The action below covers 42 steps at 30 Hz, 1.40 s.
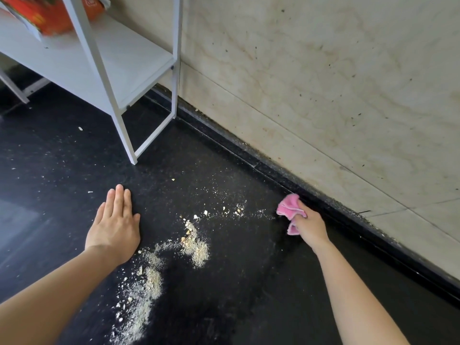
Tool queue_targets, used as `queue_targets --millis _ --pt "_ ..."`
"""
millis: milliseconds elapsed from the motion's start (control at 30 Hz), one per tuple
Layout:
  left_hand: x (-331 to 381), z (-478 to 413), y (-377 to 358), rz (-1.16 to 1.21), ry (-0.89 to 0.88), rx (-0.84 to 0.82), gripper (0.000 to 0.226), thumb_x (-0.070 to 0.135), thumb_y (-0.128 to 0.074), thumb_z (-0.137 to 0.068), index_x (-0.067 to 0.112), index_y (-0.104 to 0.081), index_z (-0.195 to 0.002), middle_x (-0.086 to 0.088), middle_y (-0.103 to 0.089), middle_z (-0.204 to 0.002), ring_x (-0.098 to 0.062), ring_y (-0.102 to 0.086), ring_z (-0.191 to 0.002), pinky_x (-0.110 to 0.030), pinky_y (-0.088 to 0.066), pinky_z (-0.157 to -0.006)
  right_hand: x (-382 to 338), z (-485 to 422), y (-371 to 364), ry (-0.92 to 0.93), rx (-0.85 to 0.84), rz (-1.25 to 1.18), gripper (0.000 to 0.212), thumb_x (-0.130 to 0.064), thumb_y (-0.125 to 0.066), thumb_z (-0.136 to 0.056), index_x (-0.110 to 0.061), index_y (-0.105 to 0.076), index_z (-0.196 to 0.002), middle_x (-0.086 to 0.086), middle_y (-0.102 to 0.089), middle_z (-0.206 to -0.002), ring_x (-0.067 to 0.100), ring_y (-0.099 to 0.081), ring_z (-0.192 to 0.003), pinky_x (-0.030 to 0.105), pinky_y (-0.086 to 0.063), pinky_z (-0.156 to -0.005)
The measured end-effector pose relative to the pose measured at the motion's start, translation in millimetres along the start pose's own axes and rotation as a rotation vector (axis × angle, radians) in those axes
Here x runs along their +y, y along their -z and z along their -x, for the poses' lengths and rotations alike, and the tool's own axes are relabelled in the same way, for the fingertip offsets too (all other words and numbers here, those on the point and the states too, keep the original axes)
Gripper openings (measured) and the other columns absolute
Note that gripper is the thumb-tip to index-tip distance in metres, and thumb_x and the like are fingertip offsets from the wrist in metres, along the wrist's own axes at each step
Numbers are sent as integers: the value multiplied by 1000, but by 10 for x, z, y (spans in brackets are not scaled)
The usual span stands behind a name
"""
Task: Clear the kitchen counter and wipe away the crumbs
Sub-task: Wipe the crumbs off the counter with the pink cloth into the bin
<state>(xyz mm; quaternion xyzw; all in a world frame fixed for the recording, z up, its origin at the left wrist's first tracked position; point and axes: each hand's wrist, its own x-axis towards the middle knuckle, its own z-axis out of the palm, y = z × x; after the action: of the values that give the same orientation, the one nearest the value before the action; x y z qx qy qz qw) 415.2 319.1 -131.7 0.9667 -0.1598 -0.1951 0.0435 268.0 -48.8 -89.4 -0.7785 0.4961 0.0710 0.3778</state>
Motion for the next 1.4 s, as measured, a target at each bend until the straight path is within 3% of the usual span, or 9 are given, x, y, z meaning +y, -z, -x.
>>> queue_targets --millis 167,267,400,567,733,867,967,1133,1400 --pt "16 6 -7 -11 9 -9 60 31 -8 -98 4 18 -145 -11 22 -155 -23 18 -144 -35 2 -118 -134 -188 29 16 197 143 41 -5 -40 -88 -26 -67 -109 -3 -60 -64 10 -55 -59 26 -41 -51" --pt "22 0 4 -21 20 -13 60 31 -7 -98 5 19 -144 -10 24 -155 -23 19 -144 -34 2 -118 -233 -205 -109 105 13 178 45 -5 -41 -88 -36 -65 -110 -1 -64 -66 10 -57 -59 23 -38 -50" --pt "14 -1 0 -31 29 -5 60 31 -6 -98 4 19 -144 -10 23 -155 -22 18 -144 -33 3 -118 -382 -286 -66 101 74 54 44 -7 -47 -77 -40 -68 -56 5 -59 -50 20 -55 -58 27 -41 -57" --pt "8 4 6 -24 21 -4 59 31 -7 -98 4 20 -144 -10 23 -155 -22 19 -144 -34 3 -118 -550 -102 -445 232 -37 367 55 1 -40 -78 -34 -54 -118 6 -66 -70 25 -63 -69 28 -45 -59" --pt "17 16 20 -6 20 -22 59 30 -9 -98 4 17 -145 -11 21 -155 -23 18 -144 -35 2 -118 -797 188 -764 362 -422 92 50 -13 -42 -93 -43 -51 -131 -14 -67 -89 -3 -62 -78 13 -44 -66" --pt "22 12 29 -11 21 -28 59 30 -7 -98 5 18 -145 -10 23 -155 -23 19 -144 -34 3 -118 -627 194 -441 294 -201 -187 32 -26 -53 -93 -50 -62 -112 -14 -68 -85 4 -60 -78 24 -45 -69" --pt "9 9 20 4 15 -18 59 30 -7 -98 5 17 -146 -10 22 -155 -23 18 -144 -34 2 -118 -267 104 -12 108 -14 -163 43 -7 -48 -85 -29 -67 -116 2 -72 -86 20 -62 -84 42 -48 -81" --pt "-2 -1 -9 3 11 -2 59 30 -6 -98 4 17 -145 -11 21 -155 -24 17 -144 -35 1 -118 226 101 319 -253 96 44 63 13 -35 -74 -22 -62 -119 10 -72 -101 29 -66 -100 26 -37 -66" --pt "-3 3 1 29 5 8 59 29 -10 -98 3 13 -146 -12 18 -156 -25 15 -144 -35 1 -118 -246 411 -663 15 107 278 68 -5 -35 -87 -41 -28 -144 16 -56 -116 35 -58 -104 34 -42 -80"
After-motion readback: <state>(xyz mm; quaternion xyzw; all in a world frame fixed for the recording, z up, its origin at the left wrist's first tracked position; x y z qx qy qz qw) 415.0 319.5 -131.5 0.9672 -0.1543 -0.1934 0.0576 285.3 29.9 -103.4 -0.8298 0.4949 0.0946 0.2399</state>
